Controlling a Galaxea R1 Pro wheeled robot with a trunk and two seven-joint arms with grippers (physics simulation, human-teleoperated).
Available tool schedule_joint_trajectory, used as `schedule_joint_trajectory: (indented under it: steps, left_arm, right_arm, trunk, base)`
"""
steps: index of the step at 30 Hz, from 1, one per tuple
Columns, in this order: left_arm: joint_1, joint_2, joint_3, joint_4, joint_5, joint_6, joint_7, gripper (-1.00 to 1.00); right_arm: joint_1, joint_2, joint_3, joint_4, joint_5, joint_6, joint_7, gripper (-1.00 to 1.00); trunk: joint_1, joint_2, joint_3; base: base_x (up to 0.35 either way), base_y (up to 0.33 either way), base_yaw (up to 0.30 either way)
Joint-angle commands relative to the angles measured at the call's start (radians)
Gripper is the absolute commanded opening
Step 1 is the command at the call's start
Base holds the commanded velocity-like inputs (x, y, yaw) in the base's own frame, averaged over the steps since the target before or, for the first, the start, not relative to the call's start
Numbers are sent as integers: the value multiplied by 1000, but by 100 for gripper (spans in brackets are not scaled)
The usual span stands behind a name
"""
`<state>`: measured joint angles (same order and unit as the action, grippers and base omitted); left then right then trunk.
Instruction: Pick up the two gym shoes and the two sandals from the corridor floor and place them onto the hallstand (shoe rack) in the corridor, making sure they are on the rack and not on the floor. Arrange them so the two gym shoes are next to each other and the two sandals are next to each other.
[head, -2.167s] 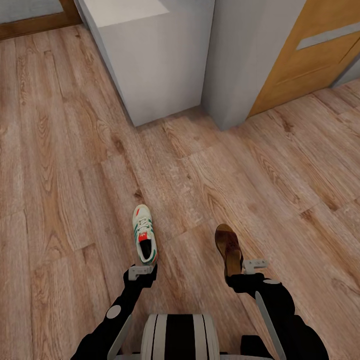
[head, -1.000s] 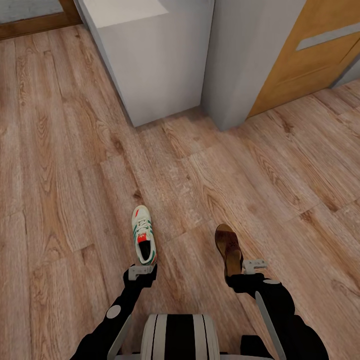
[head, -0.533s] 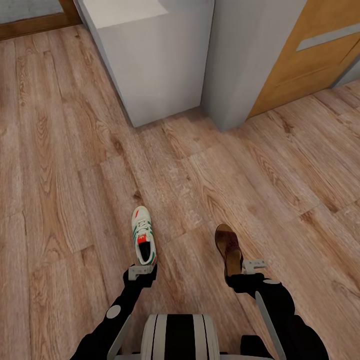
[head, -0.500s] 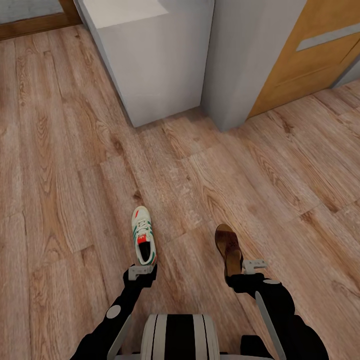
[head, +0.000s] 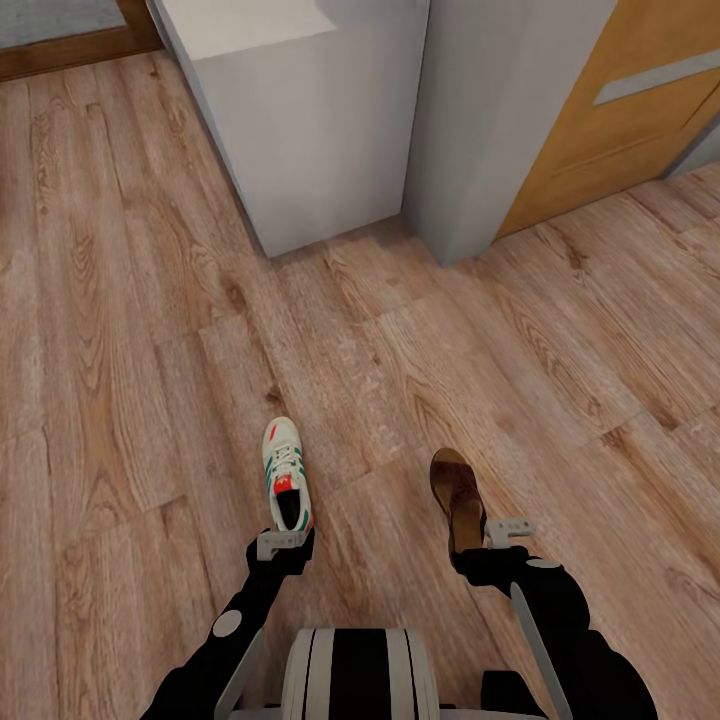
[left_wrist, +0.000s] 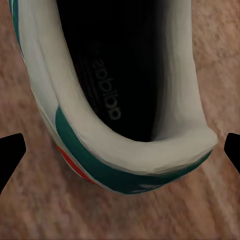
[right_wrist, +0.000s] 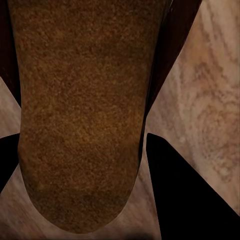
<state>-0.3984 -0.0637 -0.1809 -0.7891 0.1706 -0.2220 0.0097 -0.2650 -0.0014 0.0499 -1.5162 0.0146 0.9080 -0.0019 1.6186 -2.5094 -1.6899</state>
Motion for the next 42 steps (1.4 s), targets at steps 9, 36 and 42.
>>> schedule_joint_trajectory:
  steps: [9,36,42]
  left_arm:
    - [0,1,-3,1,10,-3,1,100]
    - [3,1,-2,1,10,-10,1,-100]
    - [5,1,-2,1,10,-10,1,-100]
  right_arm:
    - [0,0,1,-1,-1,5,-3,-100]
    - [0,0,1,-1,-1,5,-3,-100]
    - [0,0,1,-1,-1,5,-3,-100]
  trunk:
    - [0,0,0]
    - [0,0,0]
    - [0,0,0]
  base:
    - [1,0,0]
    - [0,0,0]
    - [0,0,0]
